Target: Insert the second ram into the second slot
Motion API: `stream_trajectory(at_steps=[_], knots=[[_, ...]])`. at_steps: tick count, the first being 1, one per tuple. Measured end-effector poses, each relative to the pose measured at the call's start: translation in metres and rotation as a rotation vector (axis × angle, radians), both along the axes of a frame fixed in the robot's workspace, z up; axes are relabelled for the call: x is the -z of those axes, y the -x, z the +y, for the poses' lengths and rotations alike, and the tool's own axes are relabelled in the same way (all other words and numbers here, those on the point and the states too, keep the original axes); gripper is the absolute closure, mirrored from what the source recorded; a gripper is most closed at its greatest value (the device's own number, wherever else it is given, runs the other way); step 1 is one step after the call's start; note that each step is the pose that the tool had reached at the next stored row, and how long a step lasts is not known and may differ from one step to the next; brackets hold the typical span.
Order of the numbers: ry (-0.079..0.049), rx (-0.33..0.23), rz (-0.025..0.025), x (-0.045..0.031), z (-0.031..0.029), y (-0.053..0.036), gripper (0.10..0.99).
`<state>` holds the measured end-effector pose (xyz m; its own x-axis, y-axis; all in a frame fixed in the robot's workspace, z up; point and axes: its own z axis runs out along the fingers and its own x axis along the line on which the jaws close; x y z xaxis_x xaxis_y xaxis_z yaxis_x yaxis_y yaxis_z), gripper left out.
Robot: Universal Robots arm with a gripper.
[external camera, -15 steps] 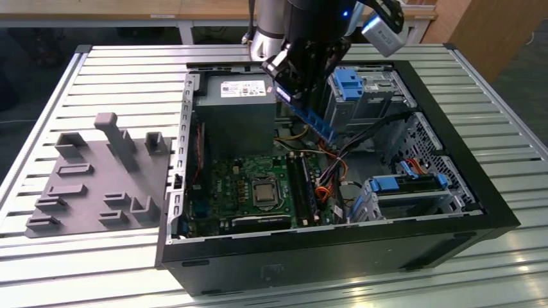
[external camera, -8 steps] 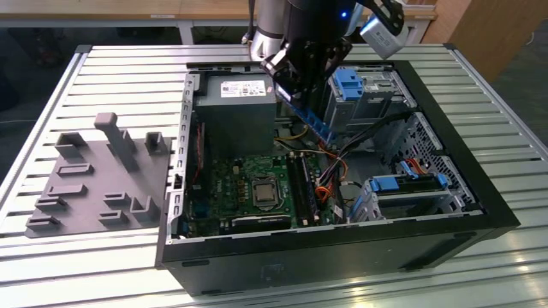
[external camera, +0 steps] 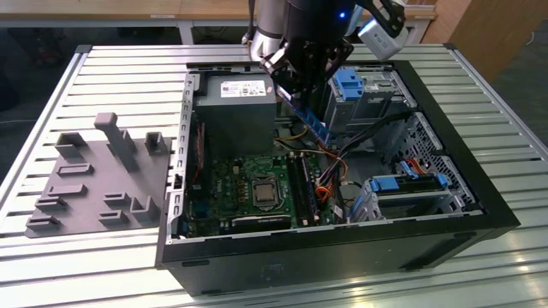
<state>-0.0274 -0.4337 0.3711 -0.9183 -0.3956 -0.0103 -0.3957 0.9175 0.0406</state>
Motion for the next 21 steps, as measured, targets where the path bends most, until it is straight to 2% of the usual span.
stream_trajectory(at_steps=[21], knots=[[0.000, 0.141, 0.0017, 0.0005, 0.0000, 0.0000, 0.953]])
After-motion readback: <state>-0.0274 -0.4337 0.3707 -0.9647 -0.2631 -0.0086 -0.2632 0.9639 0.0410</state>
